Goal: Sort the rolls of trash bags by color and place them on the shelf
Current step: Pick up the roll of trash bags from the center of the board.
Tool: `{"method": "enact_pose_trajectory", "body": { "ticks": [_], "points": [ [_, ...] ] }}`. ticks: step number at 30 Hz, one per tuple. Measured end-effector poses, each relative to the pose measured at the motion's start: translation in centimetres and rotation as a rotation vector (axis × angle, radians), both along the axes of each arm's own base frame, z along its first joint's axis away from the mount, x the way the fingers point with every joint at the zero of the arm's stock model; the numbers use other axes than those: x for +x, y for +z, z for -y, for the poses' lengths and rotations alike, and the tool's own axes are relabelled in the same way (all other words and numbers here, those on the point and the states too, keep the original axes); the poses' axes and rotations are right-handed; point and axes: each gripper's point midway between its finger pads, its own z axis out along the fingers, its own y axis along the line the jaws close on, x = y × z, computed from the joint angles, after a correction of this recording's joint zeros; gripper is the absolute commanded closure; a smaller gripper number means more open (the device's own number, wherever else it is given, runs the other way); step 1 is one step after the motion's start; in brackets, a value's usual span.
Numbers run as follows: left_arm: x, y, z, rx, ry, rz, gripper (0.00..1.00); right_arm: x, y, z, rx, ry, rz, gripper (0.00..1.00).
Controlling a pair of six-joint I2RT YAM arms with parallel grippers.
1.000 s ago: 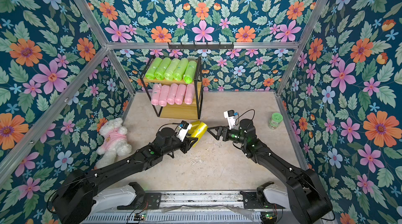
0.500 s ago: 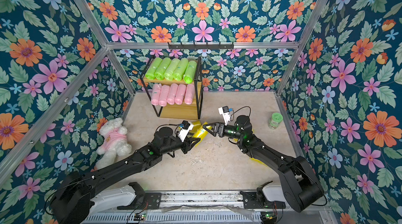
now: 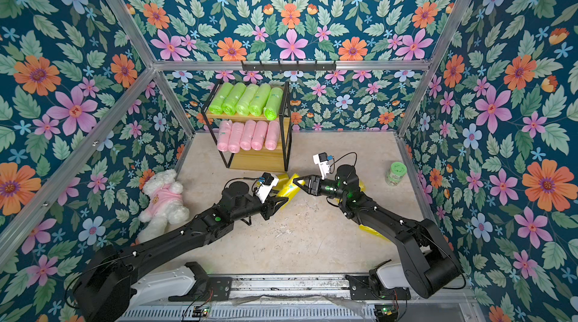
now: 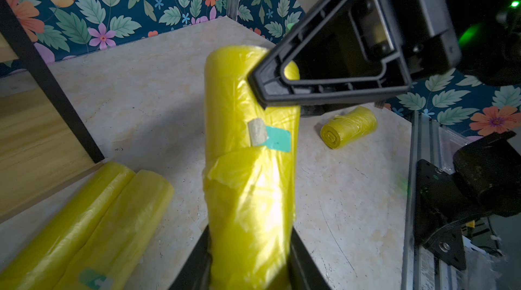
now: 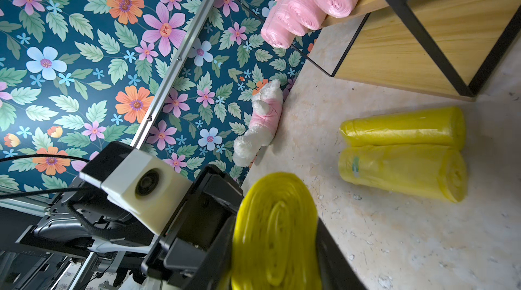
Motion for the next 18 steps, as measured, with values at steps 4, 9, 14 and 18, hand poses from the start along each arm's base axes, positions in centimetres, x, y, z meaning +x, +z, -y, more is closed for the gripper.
{"method": "enact_pose_trajectory", "body": {
  "ticks": [4, 9, 14, 18],
  "points": [
    [0.1, 0.3, 0.2, -0.029, 0.006, -0.006, 0.31, 0.3, 0.6, 0.7, 0.015, -0.021, -0.001, 0.63],
    [0.3, 1.0, -0.2, -0.101, 0.029, -0.036, 0.21, 0.6, 1.6, 1.8, 0.036, -0.057, 0.006, 0.63],
    [1.6, 2.0, -1.8, -0.265, 0.078, -0.111, 0.16, 1.1, 3.0, 3.1, 0.081, -0.109, 0.012, 0.63],
    [1.7, 3.2, -2.3, -0.436, 0.058, -0.192, 0.13, 0.9, 4.5, 3.1, 0.142, -0.109, 0.016, 0.63]
  ]
}}
